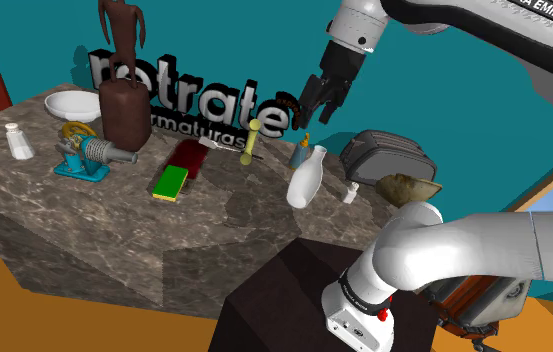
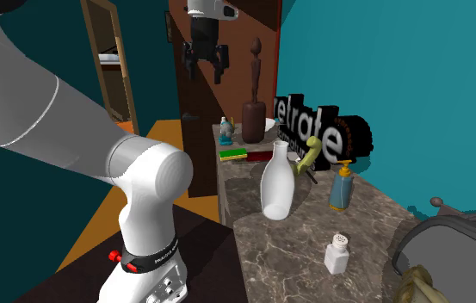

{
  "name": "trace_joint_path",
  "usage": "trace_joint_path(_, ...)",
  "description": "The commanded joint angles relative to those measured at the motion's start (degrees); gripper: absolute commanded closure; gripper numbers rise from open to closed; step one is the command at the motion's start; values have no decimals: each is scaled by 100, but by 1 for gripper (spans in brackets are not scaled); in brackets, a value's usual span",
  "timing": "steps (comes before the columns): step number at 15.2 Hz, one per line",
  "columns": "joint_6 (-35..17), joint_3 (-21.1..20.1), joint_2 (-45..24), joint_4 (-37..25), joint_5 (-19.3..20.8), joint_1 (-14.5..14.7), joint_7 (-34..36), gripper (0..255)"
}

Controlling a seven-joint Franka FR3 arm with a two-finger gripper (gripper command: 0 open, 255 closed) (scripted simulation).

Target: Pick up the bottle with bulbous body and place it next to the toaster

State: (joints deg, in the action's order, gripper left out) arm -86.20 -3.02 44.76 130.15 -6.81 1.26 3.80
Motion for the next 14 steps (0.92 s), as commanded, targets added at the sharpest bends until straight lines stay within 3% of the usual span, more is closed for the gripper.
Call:
trace_joint_path(1, 0, 0, 0, 0, 0, 0, 0, 0)
trace_joint_path(14, -1677, 1384, 256, 1605, 1172, -465, -1839, 0)
